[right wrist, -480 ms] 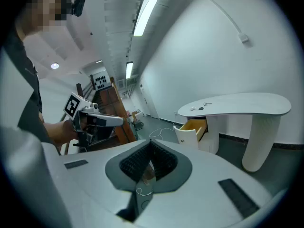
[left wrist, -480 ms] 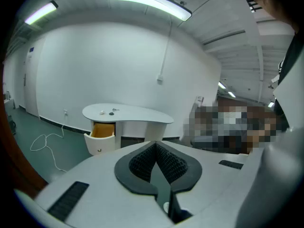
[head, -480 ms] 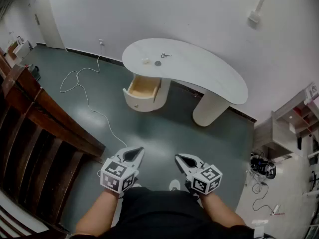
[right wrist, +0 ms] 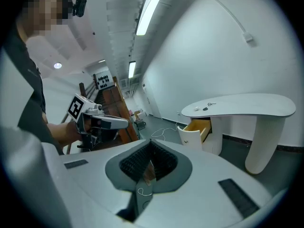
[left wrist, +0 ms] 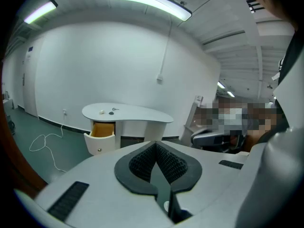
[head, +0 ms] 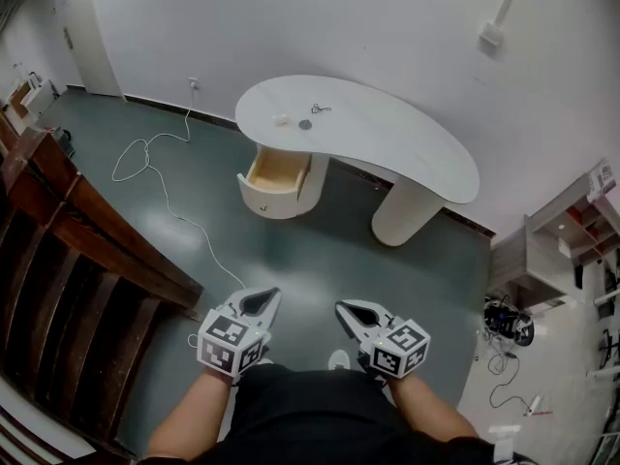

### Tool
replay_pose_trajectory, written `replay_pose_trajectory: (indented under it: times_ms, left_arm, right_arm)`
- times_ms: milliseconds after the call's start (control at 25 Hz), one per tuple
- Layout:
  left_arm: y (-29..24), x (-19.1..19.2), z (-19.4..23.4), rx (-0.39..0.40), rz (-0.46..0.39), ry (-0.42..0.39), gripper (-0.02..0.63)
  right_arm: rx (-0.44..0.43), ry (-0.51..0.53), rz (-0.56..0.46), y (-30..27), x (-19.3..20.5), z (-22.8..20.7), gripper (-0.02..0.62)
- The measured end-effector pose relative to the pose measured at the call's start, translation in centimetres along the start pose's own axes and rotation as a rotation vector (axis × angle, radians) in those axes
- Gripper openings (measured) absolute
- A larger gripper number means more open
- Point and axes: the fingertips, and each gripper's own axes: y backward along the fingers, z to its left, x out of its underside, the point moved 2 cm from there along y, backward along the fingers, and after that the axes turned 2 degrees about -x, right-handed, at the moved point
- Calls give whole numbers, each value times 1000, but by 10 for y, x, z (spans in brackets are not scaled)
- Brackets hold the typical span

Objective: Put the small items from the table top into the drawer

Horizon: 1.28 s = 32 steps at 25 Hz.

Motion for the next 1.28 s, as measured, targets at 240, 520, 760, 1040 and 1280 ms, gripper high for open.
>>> replay_pose_trajectory:
  times_ms: [240,520,760,1040,1280]
  left_arm:
    - [13,-1,9,21,-20,-32,14]
    - [43,10,33,43,-6,-47,14]
    - [63,33,53,60,19,-42,14]
    - [56,38,58,78,22,-16,14]
    - [32,28,63,91,25,14,14]
  right_arm:
    - [21,32,26,-15,2,16,-3]
    - [52,20,18,-38,5,47,-3]
    - [71,29,44,-52,21,75,-3]
    - [105,31,49,-54,16,67,-3]
    - [87,24,41,-68,9,42,-3]
